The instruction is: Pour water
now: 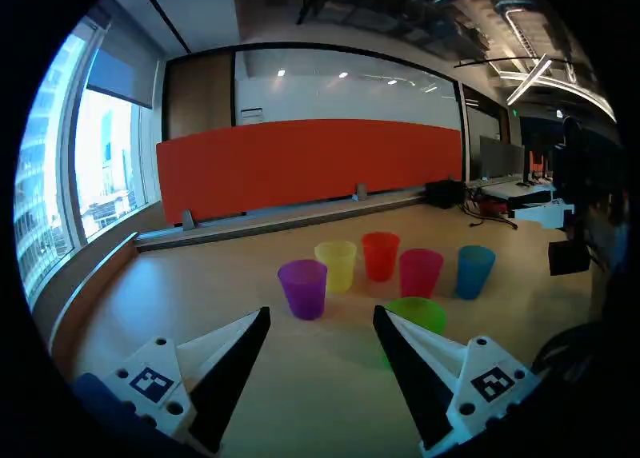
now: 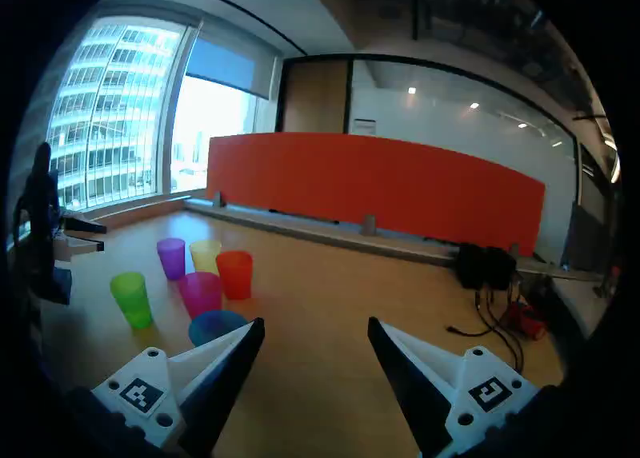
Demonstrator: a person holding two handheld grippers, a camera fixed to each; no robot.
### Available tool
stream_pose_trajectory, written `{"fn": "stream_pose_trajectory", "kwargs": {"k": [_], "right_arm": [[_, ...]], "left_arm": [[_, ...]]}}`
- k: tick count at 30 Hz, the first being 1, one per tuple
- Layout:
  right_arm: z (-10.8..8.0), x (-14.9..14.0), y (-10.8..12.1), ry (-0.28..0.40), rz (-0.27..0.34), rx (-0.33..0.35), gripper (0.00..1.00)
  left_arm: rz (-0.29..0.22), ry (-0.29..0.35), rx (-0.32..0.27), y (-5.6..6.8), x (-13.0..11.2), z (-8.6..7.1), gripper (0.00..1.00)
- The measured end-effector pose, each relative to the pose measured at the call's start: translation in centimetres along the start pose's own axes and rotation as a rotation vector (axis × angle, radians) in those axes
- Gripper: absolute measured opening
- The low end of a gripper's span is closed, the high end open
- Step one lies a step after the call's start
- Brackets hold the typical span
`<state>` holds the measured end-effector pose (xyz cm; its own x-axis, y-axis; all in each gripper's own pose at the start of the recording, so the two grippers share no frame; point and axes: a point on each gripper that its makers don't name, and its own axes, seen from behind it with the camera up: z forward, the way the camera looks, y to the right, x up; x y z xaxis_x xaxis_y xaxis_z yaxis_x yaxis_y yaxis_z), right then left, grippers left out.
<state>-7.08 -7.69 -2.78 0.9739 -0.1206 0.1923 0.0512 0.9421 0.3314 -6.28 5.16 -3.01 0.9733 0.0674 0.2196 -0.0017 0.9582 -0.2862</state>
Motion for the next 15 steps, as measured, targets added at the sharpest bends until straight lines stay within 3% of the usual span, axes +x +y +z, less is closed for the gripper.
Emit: {"fn": "stream_pose_trajectory", "kwargs": {"k": [9, 15], "right_arm": [[-0.2, 2.2, 2.1, 0.113, 0.054, -0.146, 1.0], [-0.8, 2.8, 3.3, 0.159, 0.081, -0.241, 1.0]], "left_arm": [[-0.026, 0.074, 0.084, -1.4, 1.9, -0.5, 0.96], [-0.061, 0.118, 0.111, -1.9, 3.1, -0.9, 0.96]]}}
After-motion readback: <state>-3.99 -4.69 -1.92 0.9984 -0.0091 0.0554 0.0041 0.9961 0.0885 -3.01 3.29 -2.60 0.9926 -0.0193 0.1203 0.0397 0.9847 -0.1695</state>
